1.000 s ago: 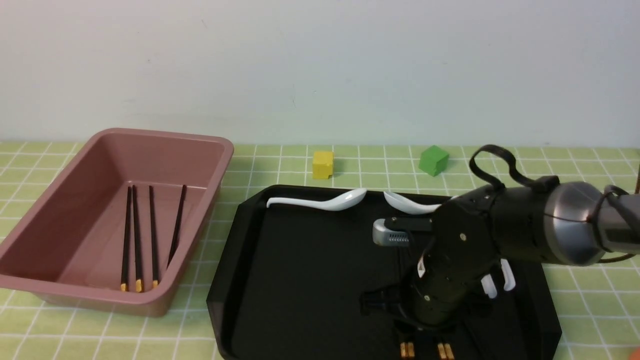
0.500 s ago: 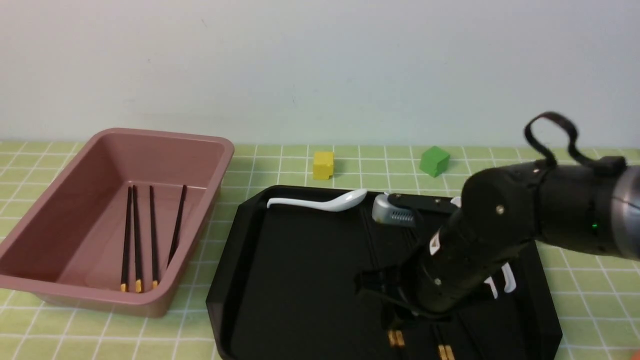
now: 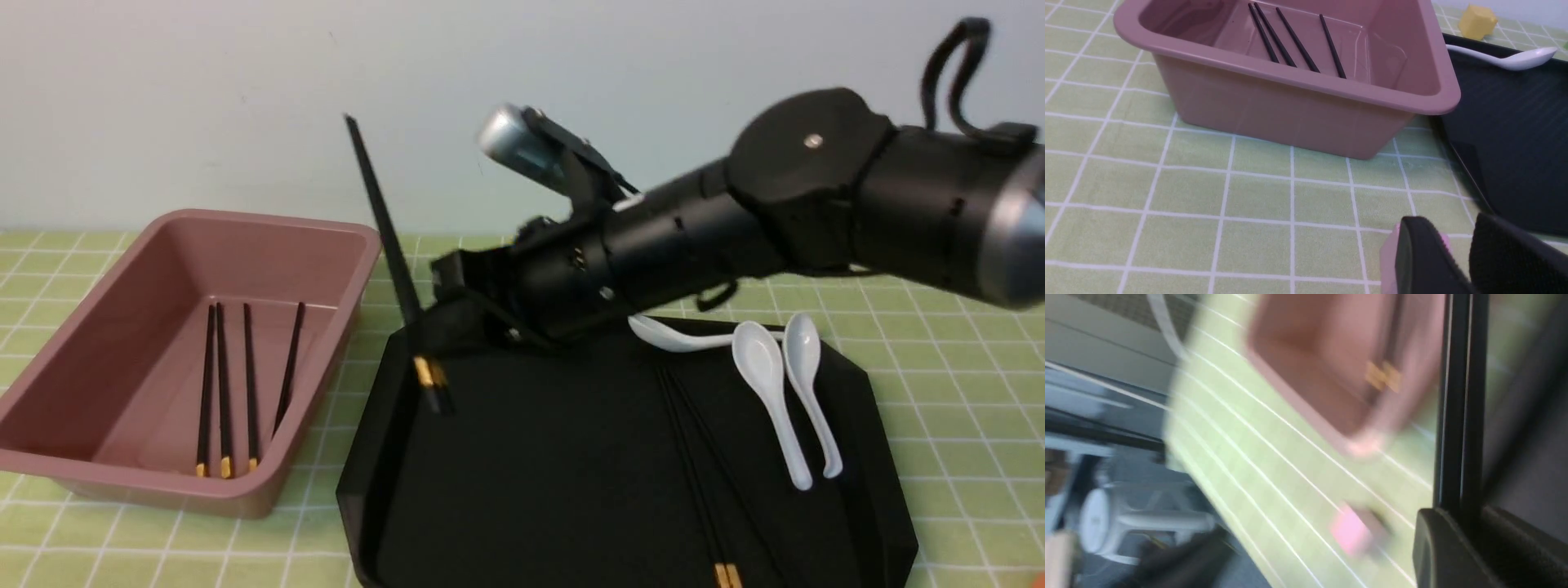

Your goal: On green tablecloth take chopsticks from black tray and put them in box.

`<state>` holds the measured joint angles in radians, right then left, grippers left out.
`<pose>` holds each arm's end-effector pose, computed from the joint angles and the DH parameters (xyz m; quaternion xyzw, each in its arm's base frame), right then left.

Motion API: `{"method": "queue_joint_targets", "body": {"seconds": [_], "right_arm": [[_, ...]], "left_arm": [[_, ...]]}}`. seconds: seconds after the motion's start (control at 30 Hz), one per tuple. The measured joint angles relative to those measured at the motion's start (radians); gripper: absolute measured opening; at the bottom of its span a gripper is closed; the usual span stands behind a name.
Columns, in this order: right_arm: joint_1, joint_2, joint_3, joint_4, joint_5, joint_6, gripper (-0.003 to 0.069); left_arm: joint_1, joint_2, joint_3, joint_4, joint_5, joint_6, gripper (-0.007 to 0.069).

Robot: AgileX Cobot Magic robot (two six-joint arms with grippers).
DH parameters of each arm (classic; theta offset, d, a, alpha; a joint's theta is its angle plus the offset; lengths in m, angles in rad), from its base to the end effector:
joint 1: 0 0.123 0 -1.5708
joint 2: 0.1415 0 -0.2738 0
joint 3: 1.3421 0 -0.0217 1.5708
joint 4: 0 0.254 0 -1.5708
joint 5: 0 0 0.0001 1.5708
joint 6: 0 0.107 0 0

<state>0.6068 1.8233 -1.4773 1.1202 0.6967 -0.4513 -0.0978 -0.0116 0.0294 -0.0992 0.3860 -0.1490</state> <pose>0.3162 0.2948 0.2819 -0.1614 0.8409 0.4669 0.2210 0.0812 -0.0120 0.1645 -0.0469 0.8078 -0.1139 0.5764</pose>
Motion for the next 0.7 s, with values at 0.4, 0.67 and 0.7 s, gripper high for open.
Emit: {"method": "queue_joint_targets", "body": {"seconds": [0.4,0.67,0.7], "right_arm": [[0.163,0.396,-0.377,0.152,-0.170,-0.116,0.0266],[0.166,0.448,-0.396,0.152,-0.171,-0.152,0.0304],[0.165,0.447,-0.396,0.150,-0.165,-0.153,0.0297]], "left_arm": [[0.000,0.000,0.000,0.000,0.000,0.000,0.0216],[0.000,0.000,0.000,0.000,0.000,0.000,0.0222],[0.000,0.000,0.000,0.000,0.000,0.000,0.0223]]}}
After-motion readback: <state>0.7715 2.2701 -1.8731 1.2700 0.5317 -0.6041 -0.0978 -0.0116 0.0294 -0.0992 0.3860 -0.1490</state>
